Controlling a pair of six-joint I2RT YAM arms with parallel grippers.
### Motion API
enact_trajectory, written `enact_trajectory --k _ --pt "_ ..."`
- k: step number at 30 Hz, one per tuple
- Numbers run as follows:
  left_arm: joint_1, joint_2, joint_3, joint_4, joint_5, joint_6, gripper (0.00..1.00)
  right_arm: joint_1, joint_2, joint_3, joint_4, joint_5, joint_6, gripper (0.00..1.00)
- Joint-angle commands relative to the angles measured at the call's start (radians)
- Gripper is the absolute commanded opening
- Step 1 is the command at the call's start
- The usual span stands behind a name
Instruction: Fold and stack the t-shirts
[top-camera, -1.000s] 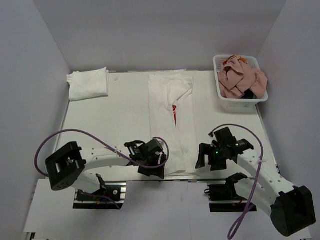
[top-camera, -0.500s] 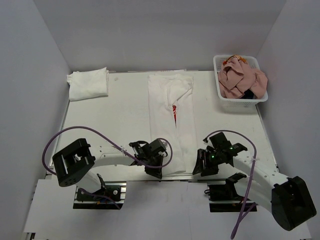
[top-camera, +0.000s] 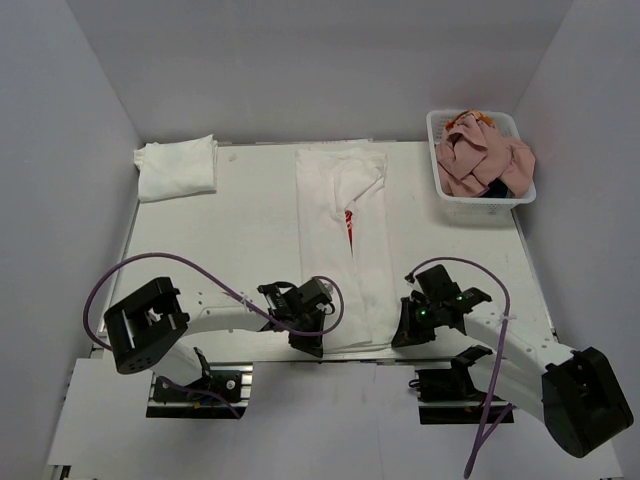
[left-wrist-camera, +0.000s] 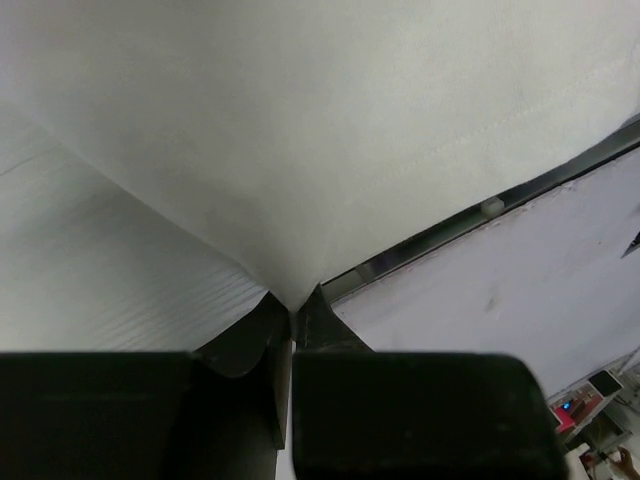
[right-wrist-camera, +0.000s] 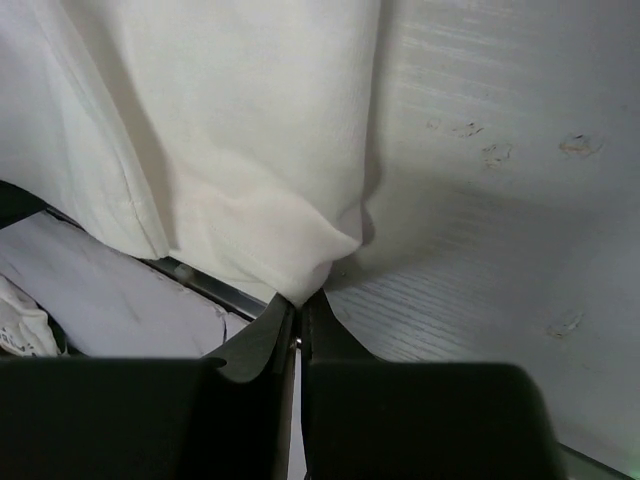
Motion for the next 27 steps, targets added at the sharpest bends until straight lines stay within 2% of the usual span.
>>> enact_trajectory --k 1,7,9,13,15,23,27 --pt "-0.001 -0.051 -0.013 -0.061 -0.039 -0.014 0.0 0.001 -0.039 0.023 -0.002 -0.01 -0.044 0.0" --pt "0.016 -0.146 0.051 -0.095 -0.13 0.006 0.0 0.012 -0.061 0.15 -0.011 0.025 -0.047 0.0" --pt "0.025 -0.146 0.085 -0.121 -0.205 0.015 0.0 0.01 -0.059 0.175 -0.005 0.05 -0.046 0.0" --pt "0.045 -0.094 0.243 -0.211 -0.404 0.015 0.0 0.006 -0.022 0.25 0.07 0.144 -0.009 0.0" --pt "0.076 -0.042 0.321 -0.248 -0.444 0.015 0.0 0.003 0.004 0.296 0.117 0.185 0.0 0.0" --pt "0.244 0.105 0.534 -0.268 -0.493 0.044 0.0 -0.01 0.212 0.506 0.248 0.312 -0.018 0.0" --pt "0.312 0.157 0.602 -0.227 -0.463 0.137 0.0 -0.025 0.359 0.593 0.286 0.33 -0.032 0.0"
